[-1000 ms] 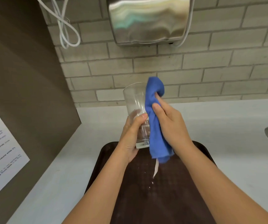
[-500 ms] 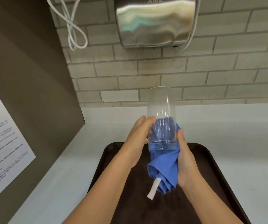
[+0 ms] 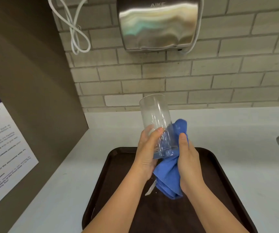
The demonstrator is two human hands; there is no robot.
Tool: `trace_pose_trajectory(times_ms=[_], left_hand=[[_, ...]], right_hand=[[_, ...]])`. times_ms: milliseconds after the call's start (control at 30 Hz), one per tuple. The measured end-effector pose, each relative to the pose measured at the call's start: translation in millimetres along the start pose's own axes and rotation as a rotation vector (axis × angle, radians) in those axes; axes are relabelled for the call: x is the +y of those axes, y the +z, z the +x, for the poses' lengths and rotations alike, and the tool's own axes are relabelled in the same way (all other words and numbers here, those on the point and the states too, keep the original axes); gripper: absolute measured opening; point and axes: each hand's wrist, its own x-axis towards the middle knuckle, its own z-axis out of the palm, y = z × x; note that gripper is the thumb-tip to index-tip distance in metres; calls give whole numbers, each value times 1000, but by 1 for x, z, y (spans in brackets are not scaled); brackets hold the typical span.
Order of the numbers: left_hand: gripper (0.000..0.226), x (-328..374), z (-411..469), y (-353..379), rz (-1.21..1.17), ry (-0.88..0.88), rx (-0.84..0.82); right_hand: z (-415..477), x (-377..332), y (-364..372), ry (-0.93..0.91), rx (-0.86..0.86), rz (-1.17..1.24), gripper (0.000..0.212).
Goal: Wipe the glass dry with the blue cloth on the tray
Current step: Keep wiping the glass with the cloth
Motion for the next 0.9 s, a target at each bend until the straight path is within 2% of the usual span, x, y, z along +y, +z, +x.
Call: trace_pose_trajectory(times_ms=[67,133,233,333,433,533,600,700,767,833,900], left_hand=[[67,3,-3,3,-41,-9,23],[68,8,-2,1,12,18,30],[32,10,-1,-4,103,42,-2],[34,7,-4,-7,92,1,-15],[48,12,-8,0,-7,-26,-93],[64,17,-6,5,-90,-92,-65],[62,19,-2,1,-135,-79,-70],[44,20,2,-18,-255,-62,-76],[53,19,-1,-26,-250,-81,-98],[62,13,0,-25,-159,-25,-240],[56,12,1,-14,-108,-38,-211]], right_hand=[[-10,-4,0,-164,-18,-45,32],[-21,-4,-3,-327,-97,-126,41],[-31,-1,-7,-560,-280,-340,33],[-16,-17,-1,-725,-368,-605,32],[17,-51,10,-780,-409,-696,32],[43,-84,23,-749,-401,-746,35],[39,-80,24,-766,-443,-729,37],[5,-45,8,-794,-581,-634,32],[-8,-27,-1,-792,-630,-594,28],[1,-28,0,-736,-582,-536,29],[20,-40,7,-635,-461,-438,32]])
